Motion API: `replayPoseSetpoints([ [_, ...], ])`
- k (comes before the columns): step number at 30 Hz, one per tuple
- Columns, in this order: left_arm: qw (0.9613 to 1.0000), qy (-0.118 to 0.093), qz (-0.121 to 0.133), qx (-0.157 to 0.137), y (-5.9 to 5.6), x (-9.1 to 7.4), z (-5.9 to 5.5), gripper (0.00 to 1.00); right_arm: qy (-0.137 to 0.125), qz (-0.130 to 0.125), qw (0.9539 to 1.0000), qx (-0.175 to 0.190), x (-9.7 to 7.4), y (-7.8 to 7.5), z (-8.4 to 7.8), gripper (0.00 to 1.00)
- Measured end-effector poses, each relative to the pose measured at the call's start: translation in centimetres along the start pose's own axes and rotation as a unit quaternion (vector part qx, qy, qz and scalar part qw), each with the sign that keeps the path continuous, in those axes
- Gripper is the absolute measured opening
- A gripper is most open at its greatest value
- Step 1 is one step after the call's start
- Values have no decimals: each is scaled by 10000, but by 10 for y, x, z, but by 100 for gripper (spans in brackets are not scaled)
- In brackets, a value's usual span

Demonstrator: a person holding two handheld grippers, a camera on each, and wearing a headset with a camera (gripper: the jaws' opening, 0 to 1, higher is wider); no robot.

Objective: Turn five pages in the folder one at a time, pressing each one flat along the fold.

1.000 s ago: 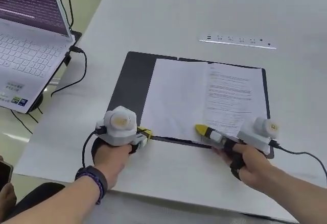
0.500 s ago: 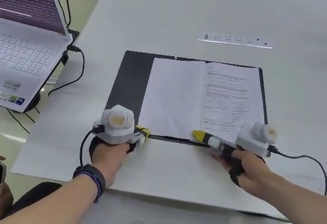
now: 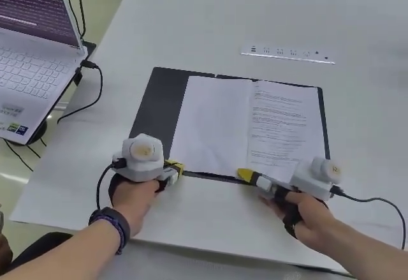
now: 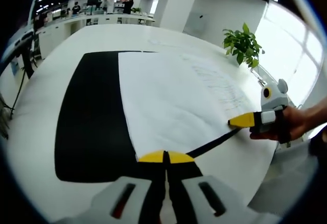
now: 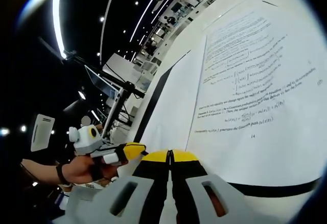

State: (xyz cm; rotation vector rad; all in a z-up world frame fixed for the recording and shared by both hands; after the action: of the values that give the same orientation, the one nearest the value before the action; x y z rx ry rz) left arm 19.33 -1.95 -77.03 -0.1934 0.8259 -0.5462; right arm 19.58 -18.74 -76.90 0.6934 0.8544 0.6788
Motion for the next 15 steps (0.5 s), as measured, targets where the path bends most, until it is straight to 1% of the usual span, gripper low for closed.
replayPoseSetpoints([
  [4,10000,-43,5,-58,-1,0,-1,0,7,-26,10000,80,0,1,1,0],
  [7,9999,7,-20,-147,-2,0,-2,0,20,-52,9999,135,-1,2,0,0],
  [10,9997,50,-97,-213,-5,-1,-4,0,45,-51,9999,156,-2,2,1,0],
  [15,9997,56,-179,-164,-11,-6,-4,6,38,-52,9998,173,-9,1,3,1],
])
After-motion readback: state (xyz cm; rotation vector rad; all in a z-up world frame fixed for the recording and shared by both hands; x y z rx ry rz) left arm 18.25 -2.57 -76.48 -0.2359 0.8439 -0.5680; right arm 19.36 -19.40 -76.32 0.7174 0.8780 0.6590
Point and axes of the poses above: the centre of the closed fingertips' face, and the gripper's own axes: x roughly forward along the fingers, y roughly to its left, z roughly out of its top, the point moved 3 cm from there along -x, roughly backward along the fingers, and after that the axes turned 5 degrees about -z, right-handed, at the moved point
